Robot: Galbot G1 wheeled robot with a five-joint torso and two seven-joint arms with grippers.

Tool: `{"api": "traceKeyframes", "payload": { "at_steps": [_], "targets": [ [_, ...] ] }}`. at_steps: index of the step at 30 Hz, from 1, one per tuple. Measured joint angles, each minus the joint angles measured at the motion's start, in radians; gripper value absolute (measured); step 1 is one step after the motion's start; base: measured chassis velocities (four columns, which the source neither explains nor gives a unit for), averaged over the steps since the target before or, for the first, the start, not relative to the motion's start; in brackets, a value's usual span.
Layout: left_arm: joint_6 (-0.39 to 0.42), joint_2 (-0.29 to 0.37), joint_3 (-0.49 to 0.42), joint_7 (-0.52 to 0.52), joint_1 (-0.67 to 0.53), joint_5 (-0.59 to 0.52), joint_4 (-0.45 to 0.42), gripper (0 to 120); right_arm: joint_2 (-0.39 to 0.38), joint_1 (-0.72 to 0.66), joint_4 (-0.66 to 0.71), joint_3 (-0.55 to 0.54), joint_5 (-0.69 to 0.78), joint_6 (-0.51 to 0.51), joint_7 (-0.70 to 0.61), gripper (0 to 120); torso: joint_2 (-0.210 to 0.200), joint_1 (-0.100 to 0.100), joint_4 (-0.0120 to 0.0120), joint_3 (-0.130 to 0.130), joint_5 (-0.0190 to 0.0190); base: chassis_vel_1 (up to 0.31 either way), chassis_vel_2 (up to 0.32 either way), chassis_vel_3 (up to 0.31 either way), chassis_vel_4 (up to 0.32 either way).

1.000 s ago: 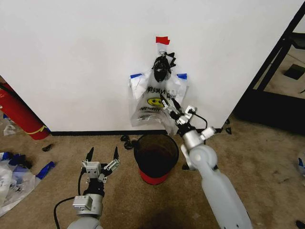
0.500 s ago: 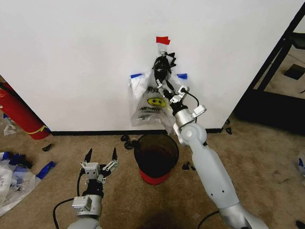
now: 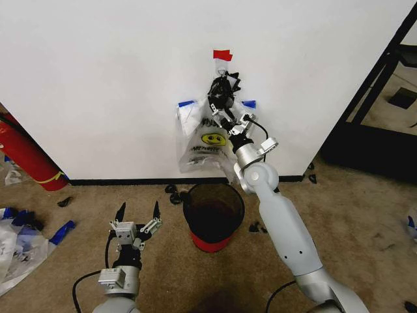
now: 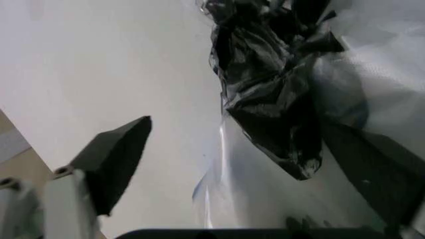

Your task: Pick up the garbage bag from the wall and place it over the trash bin.

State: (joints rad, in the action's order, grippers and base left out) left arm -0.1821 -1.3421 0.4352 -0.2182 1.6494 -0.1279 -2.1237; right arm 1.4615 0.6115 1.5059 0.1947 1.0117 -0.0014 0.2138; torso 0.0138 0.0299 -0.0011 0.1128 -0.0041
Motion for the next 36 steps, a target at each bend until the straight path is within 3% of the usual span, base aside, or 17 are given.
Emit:
{"api": "traceKeyframes", "payload": {
  "at_steps": [3, 9, 11, 14, 17, 19, 25, 36],
  "targets": [
    [0.000, 0.001, -0.001, 0.000, 0.000, -0.001, 0.000, 100, -0.003, 0.002, 0.004, -0.003, 0.001, -0.001, -0.001, 84, 0.000, 0.000, -0.0001, 0.000, 0.0000, 0.000, 0.000, 0.000, 0.000],
    [0.000, 0.002, -0.010, -0.001, -0.010, -0.001, 0.008, 100, 0.004, -0.004, 0.008, -0.006, 0.001, -0.005, -0.019, 55, 0.000, 0.000, 0.0001, 0.000, 0.0000, 0.000, 0.000, 0.000, 0.000],
    [0.000, 0.002, -0.010, -0.001, -0.010, -0.001, 0.008, 100, 0.004, -0.004, 0.008, -0.006, 0.000, -0.005, -0.019, 53, 0.000, 0.000, 0.0001, 0.000, 0.0000, 0.000, 0.000, 0.000, 0.000],
    [0.000, 0.002, -0.010, -0.001, -0.009, -0.001, 0.008, 100, 0.003, 0.003, 0.015, -0.004, -0.003, -0.005, -0.020, 38, 0.000, 0.000, 0.0000, 0.000, 0.0000, 0.000, 0.000, 0.000, 0.000],
    [0.000, 0.001, -0.009, -0.002, -0.008, -0.002, 0.007, 100, 0.004, 0.010, 0.020, -0.003, -0.004, -0.005, -0.022, 31, 0.000, 0.000, 0.0000, 0.000, 0.0000, 0.000, 0.000, 0.000, 0.000],
    [0.000, -0.002, -0.009, -0.003, -0.008, -0.004, 0.007, 100, 0.003, 0.016, 0.024, -0.003, -0.006, -0.005, -0.026, 19, 0.000, 0.000, 0.0000, 0.000, 0.0000, 0.000, 0.000, 0.000, 0.000],
    [0.001, 0.003, -0.007, -0.004, -0.011, -0.006, 0.005, 100, -0.003, 0.016, 0.027, 0.001, -0.004, -0.005, -0.036, 0, 0.000, 0.000, 0.0000, 0.000, 0.0000, 0.000, 0.000, 0.000, 0.000],
    [0.003, 0.004, -0.005, -0.007, -0.010, -0.014, -0.005, 100, -0.051, 0.058, 0.090, 0.007, -0.001, -0.008, -0.045, 0, 0.000, 0.000, 0.0002, 0.000, 0.0000, 0.000, 0.000, 0.000, 0.000]
  ]
}}
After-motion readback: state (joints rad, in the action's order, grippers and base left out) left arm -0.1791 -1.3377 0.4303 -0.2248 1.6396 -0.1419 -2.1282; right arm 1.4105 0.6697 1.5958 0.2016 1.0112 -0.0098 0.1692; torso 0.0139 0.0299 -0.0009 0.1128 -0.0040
